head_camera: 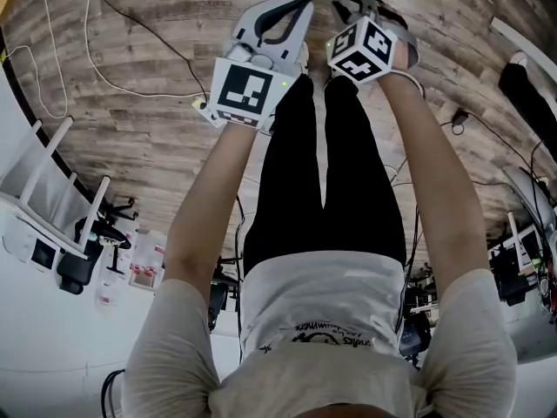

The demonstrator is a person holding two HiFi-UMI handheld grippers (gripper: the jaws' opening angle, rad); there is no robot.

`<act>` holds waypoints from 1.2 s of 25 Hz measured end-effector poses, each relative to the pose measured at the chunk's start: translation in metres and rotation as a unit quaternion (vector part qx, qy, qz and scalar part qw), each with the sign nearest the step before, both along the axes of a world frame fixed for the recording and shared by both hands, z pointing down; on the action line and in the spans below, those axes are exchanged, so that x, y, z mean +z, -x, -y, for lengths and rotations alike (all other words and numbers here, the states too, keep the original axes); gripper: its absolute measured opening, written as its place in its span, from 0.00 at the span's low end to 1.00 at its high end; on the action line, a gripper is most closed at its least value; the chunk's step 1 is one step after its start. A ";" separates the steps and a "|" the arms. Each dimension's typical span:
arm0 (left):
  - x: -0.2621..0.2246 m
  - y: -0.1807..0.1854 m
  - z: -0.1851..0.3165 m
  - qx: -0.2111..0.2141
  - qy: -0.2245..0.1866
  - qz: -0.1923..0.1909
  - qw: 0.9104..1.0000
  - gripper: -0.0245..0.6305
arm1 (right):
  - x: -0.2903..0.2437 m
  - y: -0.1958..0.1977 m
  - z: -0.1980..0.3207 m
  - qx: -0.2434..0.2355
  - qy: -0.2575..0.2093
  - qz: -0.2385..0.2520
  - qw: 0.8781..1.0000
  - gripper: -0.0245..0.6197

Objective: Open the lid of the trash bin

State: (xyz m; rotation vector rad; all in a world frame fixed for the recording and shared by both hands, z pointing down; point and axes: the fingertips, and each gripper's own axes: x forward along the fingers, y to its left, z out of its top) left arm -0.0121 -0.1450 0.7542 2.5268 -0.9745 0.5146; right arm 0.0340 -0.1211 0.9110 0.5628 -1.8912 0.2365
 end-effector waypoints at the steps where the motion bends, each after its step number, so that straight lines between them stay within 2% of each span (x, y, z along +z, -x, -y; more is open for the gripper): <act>1: -0.003 0.000 0.001 0.000 -0.002 0.000 1.000 0.07 | -0.003 -0.001 0.000 0.002 -0.001 0.001 1.000 0.19; 19: -0.073 -0.010 0.017 -0.003 -0.029 -0.007 1.000 0.07 | -0.075 -0.017 0.016 0.054 -0.022 0.037 0.998 0.17; 30: -0.119 -0.009 0.020 -0.014 -0.034 -0.014 0.999 0.07 | -0.134 -0.023 0.022 0.098 -0.041 0.077 0.991 0.15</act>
